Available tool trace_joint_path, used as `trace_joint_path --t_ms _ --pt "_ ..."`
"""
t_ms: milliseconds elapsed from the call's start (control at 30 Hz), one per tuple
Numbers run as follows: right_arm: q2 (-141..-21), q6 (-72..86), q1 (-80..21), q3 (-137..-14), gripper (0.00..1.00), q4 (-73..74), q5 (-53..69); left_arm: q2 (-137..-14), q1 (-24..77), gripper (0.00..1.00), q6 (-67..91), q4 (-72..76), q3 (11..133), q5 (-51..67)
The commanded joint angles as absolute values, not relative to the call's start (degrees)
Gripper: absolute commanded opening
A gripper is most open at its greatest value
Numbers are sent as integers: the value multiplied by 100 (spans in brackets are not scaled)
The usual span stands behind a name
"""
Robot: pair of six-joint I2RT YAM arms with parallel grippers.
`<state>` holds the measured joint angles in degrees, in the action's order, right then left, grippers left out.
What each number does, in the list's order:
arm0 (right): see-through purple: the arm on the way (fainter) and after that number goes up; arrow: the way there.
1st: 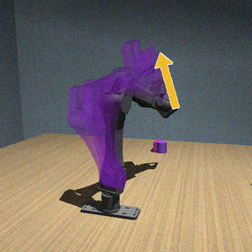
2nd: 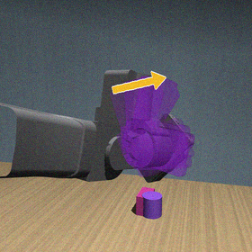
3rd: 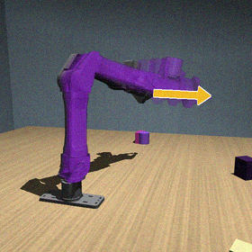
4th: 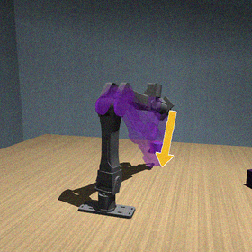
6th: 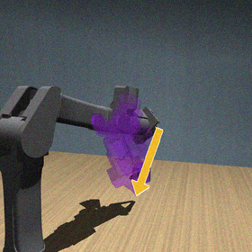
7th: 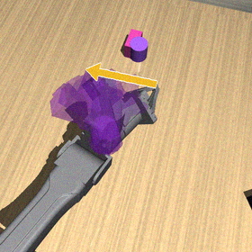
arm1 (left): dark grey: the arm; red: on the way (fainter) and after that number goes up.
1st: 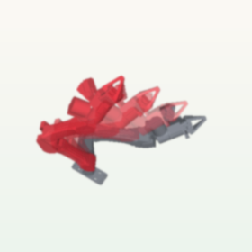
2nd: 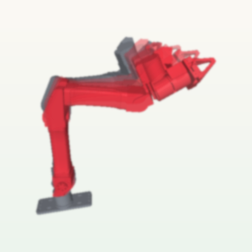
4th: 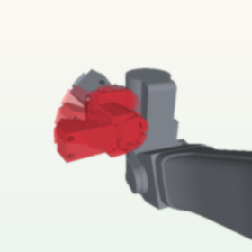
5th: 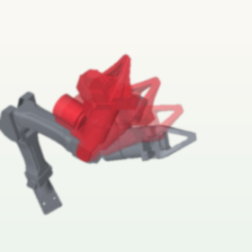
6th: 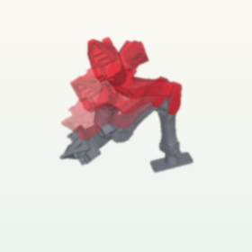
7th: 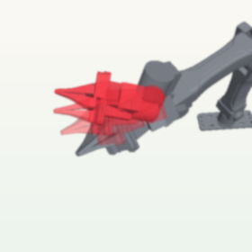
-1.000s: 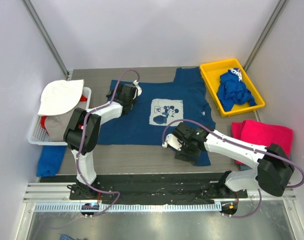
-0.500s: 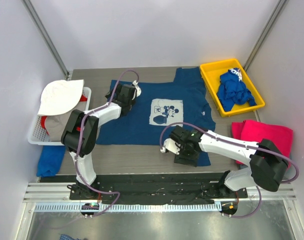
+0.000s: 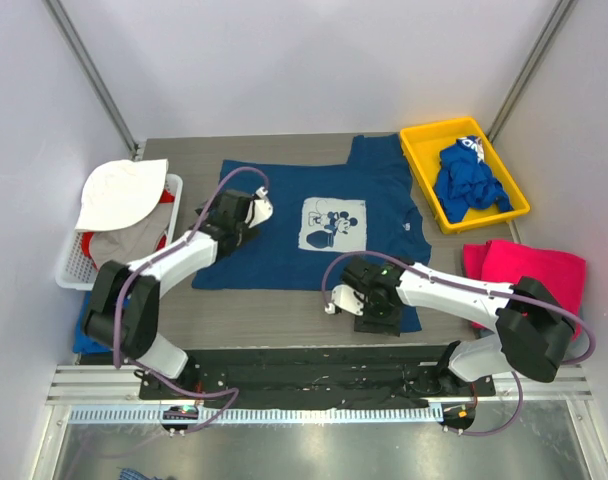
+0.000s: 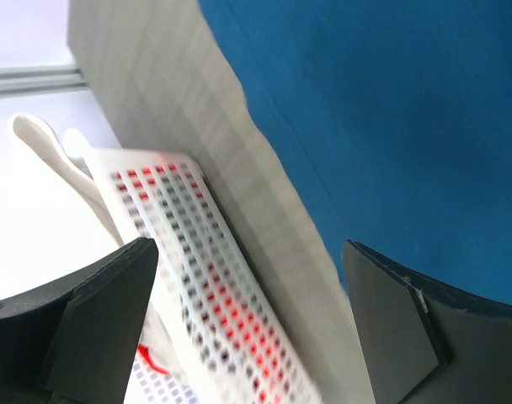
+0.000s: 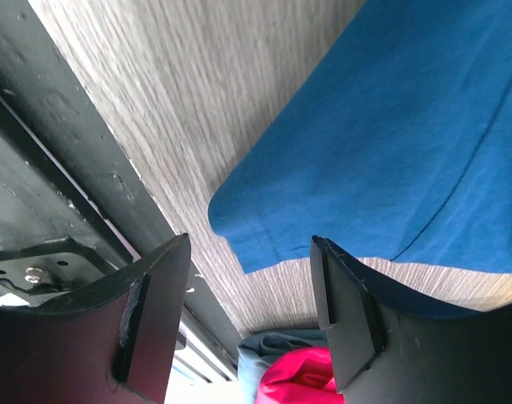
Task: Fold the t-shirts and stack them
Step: Grap the side of the flattened tshirt closest away from the robot with both arms
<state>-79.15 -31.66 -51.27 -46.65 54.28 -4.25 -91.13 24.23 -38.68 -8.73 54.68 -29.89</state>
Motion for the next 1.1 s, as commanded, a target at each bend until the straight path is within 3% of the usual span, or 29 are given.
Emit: trace_joint_path --t_ms 0,400,1067 --pt "-7805 -3357 -5150 -4544 65 5555 -518 -8087 2391 95 -4262 -1844 5073 -2226" --pt "-7708 -3410 -5150 -4360 63 5326 -721 -6952 2408 95 -4403 -3182 4035 -1934" --pt "-7866 -3419 -5124 -4368 59 5317 -695 -7892 2408 89 -4465 -2347 3867 -1854"
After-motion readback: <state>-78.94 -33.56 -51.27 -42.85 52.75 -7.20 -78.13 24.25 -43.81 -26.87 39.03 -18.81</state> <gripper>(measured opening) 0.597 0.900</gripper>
